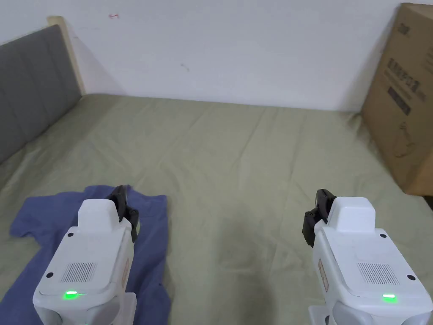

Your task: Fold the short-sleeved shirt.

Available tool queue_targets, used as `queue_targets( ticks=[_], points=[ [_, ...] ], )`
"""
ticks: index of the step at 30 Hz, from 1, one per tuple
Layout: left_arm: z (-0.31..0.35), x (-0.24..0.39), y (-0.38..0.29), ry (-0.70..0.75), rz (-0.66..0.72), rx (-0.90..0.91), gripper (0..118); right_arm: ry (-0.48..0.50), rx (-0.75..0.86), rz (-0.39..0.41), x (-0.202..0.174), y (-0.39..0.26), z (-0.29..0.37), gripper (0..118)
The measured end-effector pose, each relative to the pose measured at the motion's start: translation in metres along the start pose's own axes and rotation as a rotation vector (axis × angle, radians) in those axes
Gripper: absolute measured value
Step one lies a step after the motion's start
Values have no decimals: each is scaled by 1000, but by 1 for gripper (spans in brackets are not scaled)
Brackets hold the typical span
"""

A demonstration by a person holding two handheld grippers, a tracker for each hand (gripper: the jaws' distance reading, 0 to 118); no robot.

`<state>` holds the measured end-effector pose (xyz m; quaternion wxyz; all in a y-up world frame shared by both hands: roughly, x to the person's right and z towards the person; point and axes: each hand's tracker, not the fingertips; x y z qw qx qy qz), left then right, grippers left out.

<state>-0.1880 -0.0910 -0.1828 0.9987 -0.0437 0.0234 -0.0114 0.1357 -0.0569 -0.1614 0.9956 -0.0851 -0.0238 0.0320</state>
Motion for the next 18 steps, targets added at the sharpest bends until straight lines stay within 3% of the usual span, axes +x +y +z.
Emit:
queue_targets(
  ticks=[9,18],
  points=[
    [37,-109,2,271,-3,-8,0,259,38,25,-107,14,-27,0],
    [70,-181,1,410,9,-35,0,403,45,30,-182,19,-31,0]
  ],
)
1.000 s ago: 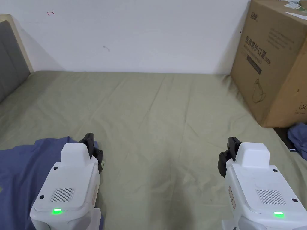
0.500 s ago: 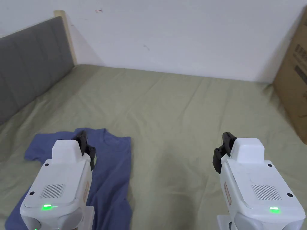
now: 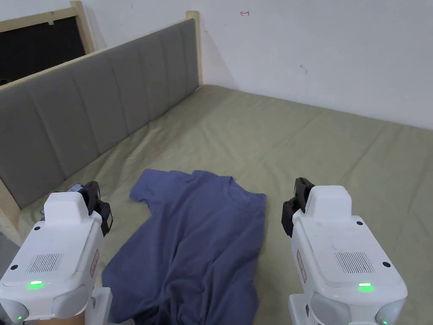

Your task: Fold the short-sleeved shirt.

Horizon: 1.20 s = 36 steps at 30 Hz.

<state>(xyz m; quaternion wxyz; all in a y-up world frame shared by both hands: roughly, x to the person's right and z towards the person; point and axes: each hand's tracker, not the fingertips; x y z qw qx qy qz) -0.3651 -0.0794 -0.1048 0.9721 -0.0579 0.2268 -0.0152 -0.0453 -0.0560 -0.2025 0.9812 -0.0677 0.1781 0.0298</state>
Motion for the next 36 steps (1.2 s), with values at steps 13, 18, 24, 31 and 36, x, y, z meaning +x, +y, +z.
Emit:
queue_targets(
  ticks=[13,18,24,31,36],
  points=[
    [-63,11,-16,-161,69,-320,0,4,-17,3,1,-3,-5,0],
    [-111,36,-38,-250,100,-501,1,-39,-30,10,20,-8,-6,0],
    [-164,71,-73,-289,70,-731,72,-95,-57,13,44,-16,-5,0],
    [-194,107,-120,-264,-8,-901,103,-152,-100,9,66,-30,-1,0],
    [-204,124,-159,-260,-71,-1042,96,-186,-130,14,78,-39,3,0]
  ],
)
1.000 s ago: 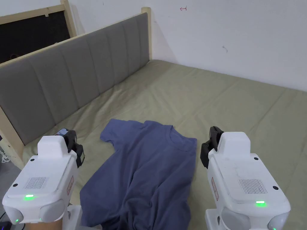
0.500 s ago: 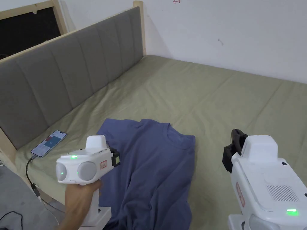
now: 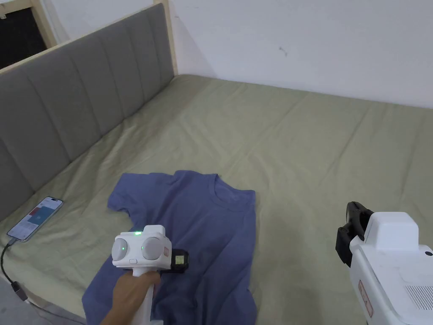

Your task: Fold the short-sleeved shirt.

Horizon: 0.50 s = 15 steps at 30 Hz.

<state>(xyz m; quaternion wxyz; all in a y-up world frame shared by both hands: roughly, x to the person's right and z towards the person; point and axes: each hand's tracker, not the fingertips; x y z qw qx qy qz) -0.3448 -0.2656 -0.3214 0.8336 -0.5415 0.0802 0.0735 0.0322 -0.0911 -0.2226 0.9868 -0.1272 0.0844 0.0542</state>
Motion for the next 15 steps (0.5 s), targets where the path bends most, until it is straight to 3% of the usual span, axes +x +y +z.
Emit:
queue_targets(
  ticks=[1,3,4,6,7,15],
  points=[
    [-3,3,-5,13,-17,2,85,-5,-4,0,3,-2,0,0],
    [7,10,-10,40,-58,59,79,-12,-15,-4,7,-5,1,0],
    [9,12,-10,28,-58,51,69,-15,-18,-7,9,-6,2,0],
    [16,13,-9,-35,-64,80,14,-17,-26,-10,12,-7,2,0],
    [16,14,-10,-27,-65,83,7,-18,-28,-11,14,-8,3,0],
    [95,5,-3,-184,2,277,2,-33,10,-45,32,2,21,0]
  ],
)
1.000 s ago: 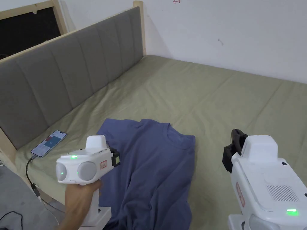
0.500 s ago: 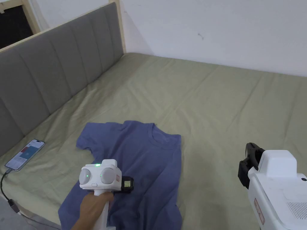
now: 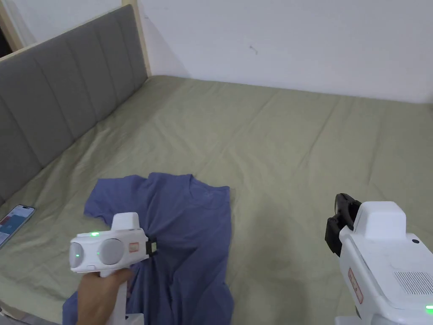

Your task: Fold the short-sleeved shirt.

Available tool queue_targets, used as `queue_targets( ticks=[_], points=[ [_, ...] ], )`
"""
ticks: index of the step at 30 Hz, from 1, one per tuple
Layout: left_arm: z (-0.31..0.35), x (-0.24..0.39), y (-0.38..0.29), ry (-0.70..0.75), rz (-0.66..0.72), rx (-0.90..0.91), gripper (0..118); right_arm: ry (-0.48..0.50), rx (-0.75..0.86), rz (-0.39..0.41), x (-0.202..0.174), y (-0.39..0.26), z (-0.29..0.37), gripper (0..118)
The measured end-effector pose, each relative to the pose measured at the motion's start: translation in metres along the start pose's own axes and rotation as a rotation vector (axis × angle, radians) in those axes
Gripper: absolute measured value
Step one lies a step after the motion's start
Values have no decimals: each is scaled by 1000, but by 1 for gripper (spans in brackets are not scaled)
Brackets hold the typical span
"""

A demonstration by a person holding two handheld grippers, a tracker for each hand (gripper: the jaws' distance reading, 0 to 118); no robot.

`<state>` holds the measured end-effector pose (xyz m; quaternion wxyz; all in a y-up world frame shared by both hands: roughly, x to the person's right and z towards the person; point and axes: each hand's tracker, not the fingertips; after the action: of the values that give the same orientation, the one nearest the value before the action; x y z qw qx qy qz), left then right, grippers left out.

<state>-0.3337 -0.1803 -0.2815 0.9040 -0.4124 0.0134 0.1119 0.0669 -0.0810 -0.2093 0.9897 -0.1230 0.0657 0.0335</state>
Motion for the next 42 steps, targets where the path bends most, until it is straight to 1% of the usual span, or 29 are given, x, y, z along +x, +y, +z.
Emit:
queue_targets(
  ticks=[5,8,12,16,21,27,33,38,42],
  points=[
    [47,31,35,-71,-73,105,2,-29,31,-17,19,5,16,0],
    [75,66,64,-131,-153,163,2,-53,45,-26,32,7,26,0],
    [109,124,98,-192,-296,242,2,-87,67,-40,51,10,39,0],
    [132,181,121,-266,-406,290,2,-133,87,-52,71,11,54,0],
    [143,246,131,-366,-490,319,2,-202,105,-70,99,11,73,0],
    [136,309,124,-491,-561,298,2,-292,115,-76,131,10,95,0],
    [124,366,99,-592,-644,258,2,-381,115,-84,160,6,114,0],
    [89,391,55,-691,-696,125,2,-425,101,-93,175,-3,124,0],
    [52,390,11,-668,-725,6,2,-438,72,-102,181,-14,124,0]
  ],
)
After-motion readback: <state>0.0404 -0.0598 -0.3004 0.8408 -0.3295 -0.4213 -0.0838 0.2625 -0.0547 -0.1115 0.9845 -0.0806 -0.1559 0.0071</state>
